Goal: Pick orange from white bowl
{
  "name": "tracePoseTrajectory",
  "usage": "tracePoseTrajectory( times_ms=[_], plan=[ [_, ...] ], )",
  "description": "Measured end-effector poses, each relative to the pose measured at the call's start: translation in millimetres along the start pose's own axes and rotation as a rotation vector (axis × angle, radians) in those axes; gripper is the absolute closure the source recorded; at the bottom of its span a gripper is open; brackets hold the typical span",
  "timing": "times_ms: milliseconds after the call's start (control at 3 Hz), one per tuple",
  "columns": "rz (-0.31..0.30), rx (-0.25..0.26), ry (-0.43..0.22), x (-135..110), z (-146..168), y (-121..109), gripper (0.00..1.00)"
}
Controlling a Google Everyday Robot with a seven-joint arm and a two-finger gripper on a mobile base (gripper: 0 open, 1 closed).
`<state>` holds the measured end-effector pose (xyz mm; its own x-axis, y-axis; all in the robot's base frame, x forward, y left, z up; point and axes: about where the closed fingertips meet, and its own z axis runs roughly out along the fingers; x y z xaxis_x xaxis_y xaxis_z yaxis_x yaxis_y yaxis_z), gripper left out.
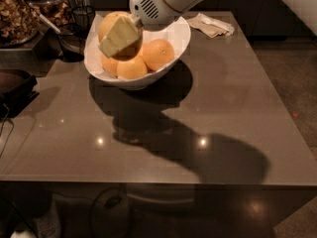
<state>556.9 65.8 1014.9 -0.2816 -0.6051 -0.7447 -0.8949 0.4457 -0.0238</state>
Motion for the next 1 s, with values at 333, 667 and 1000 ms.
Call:
tracePoseTrajectory(
  times_ms=[333, 667, 1000],
  plan=[
    [0.04, 0.027, 0.003, 2.3, -13.0, 28.4, 1.0],
    [0.121, 0.06, 0.01, 14.9, -29.4, 65.0, 1.0],
    [0.121, 0.06, 0.011, 15.2, -29.7, 65.5, 1.0]
  ],
)
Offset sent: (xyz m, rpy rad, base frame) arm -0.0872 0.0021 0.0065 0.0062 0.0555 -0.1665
